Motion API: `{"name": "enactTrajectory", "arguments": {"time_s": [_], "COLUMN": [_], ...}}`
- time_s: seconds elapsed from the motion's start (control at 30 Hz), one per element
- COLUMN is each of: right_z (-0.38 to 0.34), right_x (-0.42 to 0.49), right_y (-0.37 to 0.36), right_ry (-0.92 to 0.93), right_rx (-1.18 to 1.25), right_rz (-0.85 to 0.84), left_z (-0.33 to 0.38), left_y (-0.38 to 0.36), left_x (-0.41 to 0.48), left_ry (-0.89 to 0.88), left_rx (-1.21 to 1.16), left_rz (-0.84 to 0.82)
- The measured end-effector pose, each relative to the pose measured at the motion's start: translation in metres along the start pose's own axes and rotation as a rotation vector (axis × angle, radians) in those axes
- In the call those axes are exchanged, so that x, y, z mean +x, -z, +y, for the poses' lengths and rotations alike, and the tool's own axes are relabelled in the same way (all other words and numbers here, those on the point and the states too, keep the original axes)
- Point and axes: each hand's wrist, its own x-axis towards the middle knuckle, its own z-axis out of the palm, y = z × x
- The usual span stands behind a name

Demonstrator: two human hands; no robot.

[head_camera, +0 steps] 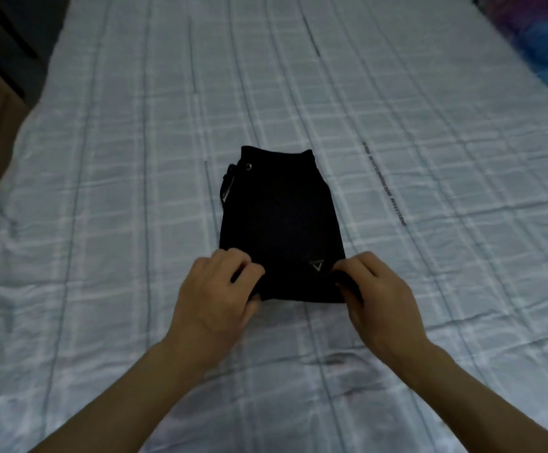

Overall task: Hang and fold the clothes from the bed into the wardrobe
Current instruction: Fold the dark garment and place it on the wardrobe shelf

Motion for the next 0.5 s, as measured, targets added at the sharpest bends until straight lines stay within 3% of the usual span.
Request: {"name": "enactTrajectory", "arguments": {"time_s": [0.5], "right_z": [0.081], "right_x": [0.243], "right_y": [-0.036], "right_ry": [-0.116], "right_rx": [0.087], "right_rz": [0.048], "left_z": [-0.113], "left_y": [-0.064], "left_x": [0.192], "left_ry": [0.377], "left_rx": [0.104], "left_rz": [0.037]}}
